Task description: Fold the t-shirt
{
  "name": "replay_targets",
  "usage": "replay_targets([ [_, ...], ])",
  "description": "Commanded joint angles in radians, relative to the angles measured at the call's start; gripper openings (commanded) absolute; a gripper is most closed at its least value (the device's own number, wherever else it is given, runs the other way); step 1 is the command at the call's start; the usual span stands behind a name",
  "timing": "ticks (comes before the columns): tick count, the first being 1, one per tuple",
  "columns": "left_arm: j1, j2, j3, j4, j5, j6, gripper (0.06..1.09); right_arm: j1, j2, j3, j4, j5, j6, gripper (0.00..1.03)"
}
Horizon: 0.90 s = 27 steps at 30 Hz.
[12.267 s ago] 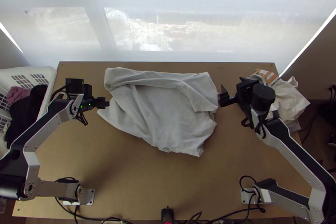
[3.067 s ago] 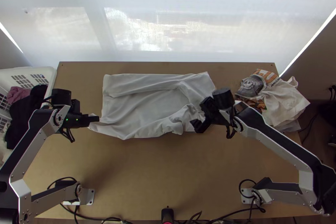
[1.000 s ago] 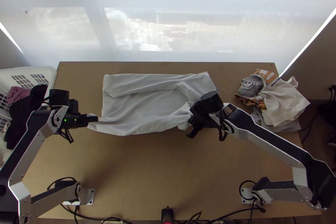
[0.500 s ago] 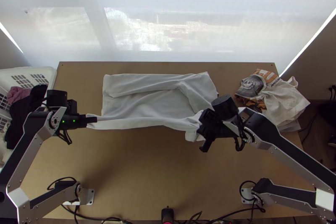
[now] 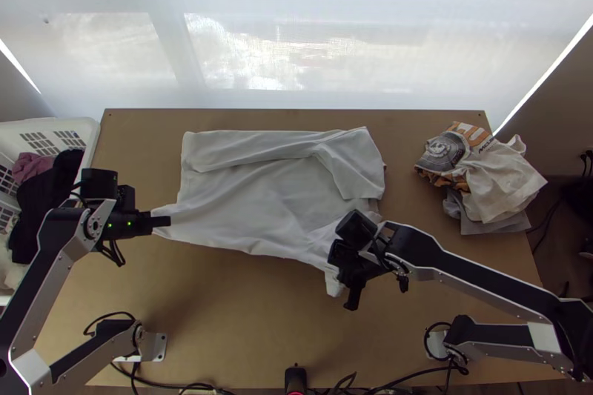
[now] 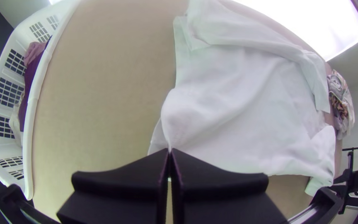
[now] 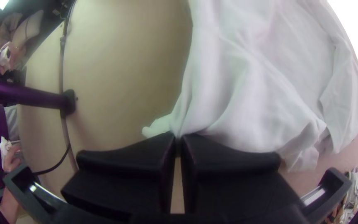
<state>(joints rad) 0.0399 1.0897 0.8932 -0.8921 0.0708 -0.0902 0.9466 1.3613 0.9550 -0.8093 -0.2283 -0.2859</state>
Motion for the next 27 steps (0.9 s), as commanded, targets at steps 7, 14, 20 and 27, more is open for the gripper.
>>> replay_targets([
  [7, 0.0, -0.051, -0.025, -0.022, 0.0, 0.0, 0.09, -0.101, -0.062, 0.021, 0.107, 0.001, 0.094, 0.98],
  [14, -0.002, -0.05, -0.031, -0.021, 0.0, -0.002, 0.09, -0.081, -0.254, -0.032, -0.068, 0.007, 0.062, 0.93],
  [20, -0.002, -0.062, -0.037, -0.021, 0.001, -0.005, 0.09, 0.008, -0.278, -0.082, -0.123, 0.004, 0.073, 0.93],
  [27, 0.002, -0.088, -0.065, -0.021, 0.0, -0.009, 0.09, 0.083, -0.192, -0.11, -0.085, 0.004, 0.07, 0.93],
])
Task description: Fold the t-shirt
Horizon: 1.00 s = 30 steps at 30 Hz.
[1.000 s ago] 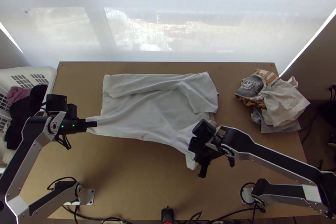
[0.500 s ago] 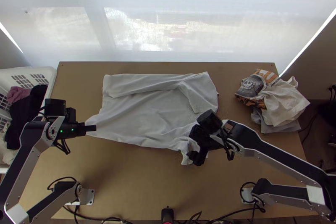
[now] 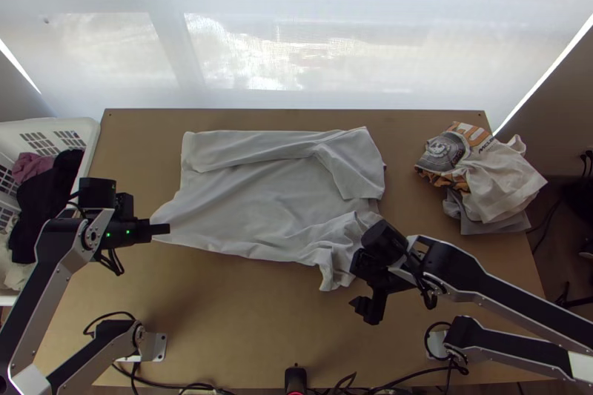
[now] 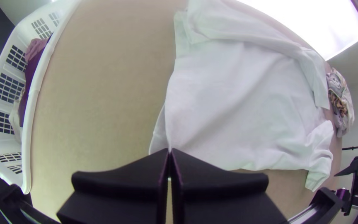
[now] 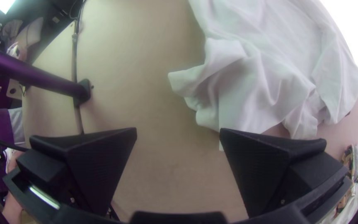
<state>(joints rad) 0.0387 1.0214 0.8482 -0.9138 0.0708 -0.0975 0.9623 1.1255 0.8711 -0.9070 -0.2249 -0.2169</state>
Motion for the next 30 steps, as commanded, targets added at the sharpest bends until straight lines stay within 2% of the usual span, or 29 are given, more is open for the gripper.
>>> replay_targets([
  [1, 0.004, -0.021, -0.023, 0.001, 0.0, -0.002, 0.09, 0.079, 0.06, -0.024, 0.028, 0.001, 0.001, 0.93],
  [8, 0.013, -0.034, -0.035, 0.0, 0.0, -0.004, 0.09, 0.096, 0.204, -0.003, 0.161, 0.002, 0.005, 0.93],
  [14, 0.018, -0.034, -0.04, 0.0, -0.002, -0.004, 0.09, 0.098, 0.266, 0.002, 0.286, 0.002, 0.044, 0.93],
  [23, 0.018, -0.027, -0.038, 0.006, -0.002, 0.004, 0.09, 0.096, 0.336, 0.034, 0.349, 0.007, 0.059, 0.93],
  [24, 0.018, -0.027, -0.038, 0.006, -0.002, 0.005, 0.09, 0.096, 0.344, 0.034, 0.359, 0.009, 0.06, 0.91],
  [30, 0.02, -0.027, -0.035, 0.004, -0.002, 0.012, 0.09, 0.093, 0.392, 0.012, 0.416, 0.052, 0.054, 0.67],
])
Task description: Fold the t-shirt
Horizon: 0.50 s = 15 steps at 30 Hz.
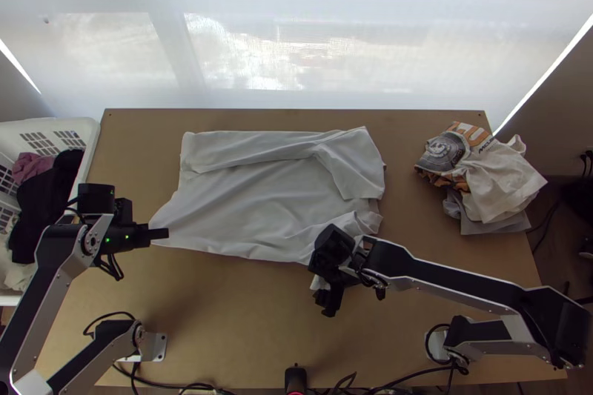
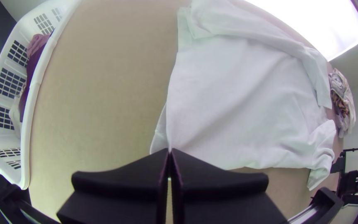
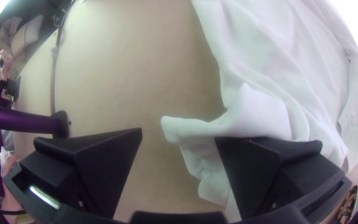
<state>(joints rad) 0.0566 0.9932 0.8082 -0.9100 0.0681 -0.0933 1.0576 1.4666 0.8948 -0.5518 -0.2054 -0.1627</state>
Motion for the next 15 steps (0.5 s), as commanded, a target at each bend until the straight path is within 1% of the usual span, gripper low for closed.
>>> replay_targets([
  [1, 0.002, 0.001, 0.005, -0.001, 0.001, 0.009, 0.09, -0.002, 0.055, -0.017, 0.07, 0.038, -0.003, 0.61],
  [4, 0.003, 0.001, 0.011, -0.004, 0.001, 0.01, 0.09, -0.004, 0.061, -0.039, 0.104, 0.049, -0.008, 0.34],
  [5, 0.003, 0.001, 0.013, -0.004, 0.001, 0.01, 0.09, -0.005, 0.061, -0.043, 0.11, 0.054, -0.008, 0.23],
  [7, 0.003, -0.002, 0.014, -0.009, 0.001, 0.012, 0.09, -0.01, 0.055, -0.048, 0.112, 0.061, -0.008, 0.04],
  [8, 0.003, -0.004, 0.016, -0.012, 0.001, 0.012, 0.09, -0.015, 0.044, -0.053, 0.112, 0.066, -0.008, 0.03],
  [12, 0.003, -0.008, 0.016, -0.017, 0.001, 0.012, 0.09, -0.044, -0.015, -0.077, 0.105, 0.067, -0.009, 0.03],
  [15, 0.003, -0.013, 0.014, -0.02, 0.001, 0.012, 0.09, -0.07, -0.078, -0.091, 0.067, 0.067, -0.012, 0.03],
])
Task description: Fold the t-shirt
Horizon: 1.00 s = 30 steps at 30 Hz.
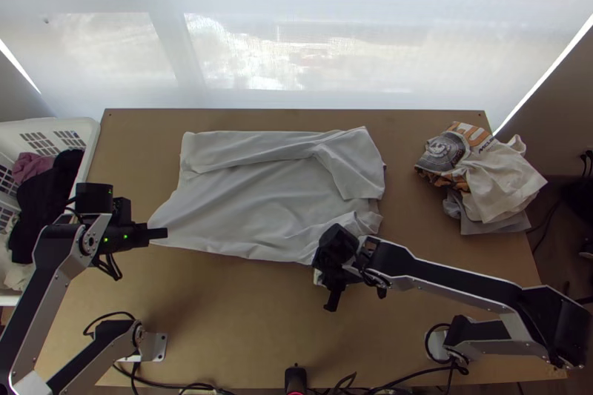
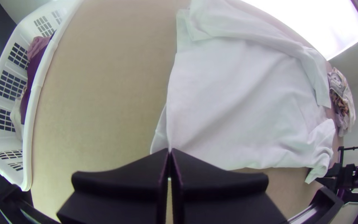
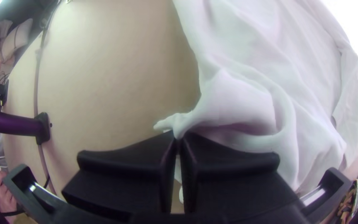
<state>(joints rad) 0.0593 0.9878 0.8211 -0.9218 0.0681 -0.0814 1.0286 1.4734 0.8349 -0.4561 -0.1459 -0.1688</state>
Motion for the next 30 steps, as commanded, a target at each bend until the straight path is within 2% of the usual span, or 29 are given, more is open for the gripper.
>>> replay_targets([
  [1, 0.001, -0.011, 0.001, -0.009, 0.001, 0.002, 0.09, -0.052, -0.104, -0.033, -0.05, 0.008, -0.011, 0.03],
  [14, -0.001, -0.037, 0.041, -0.035, 0.002, 0.002, 0.09, -0.252, -0.352, 0.053, -0.312, 0.008, -0.067, 0.03],
  [20, -0.012, -0.048, 0.092, -0.054, 0.004, 0.002, 0.09, -0.282, -0.44, 0.138, -0.389, 0.008, -0.07, 0.03],
  [30, -0.016, -0.15, 0.089, -0.12, 0.007, 0.017, 0.09, -0.315, -0.568, 0.142, -0.529, 0.008, -0.077, 0.03],
])
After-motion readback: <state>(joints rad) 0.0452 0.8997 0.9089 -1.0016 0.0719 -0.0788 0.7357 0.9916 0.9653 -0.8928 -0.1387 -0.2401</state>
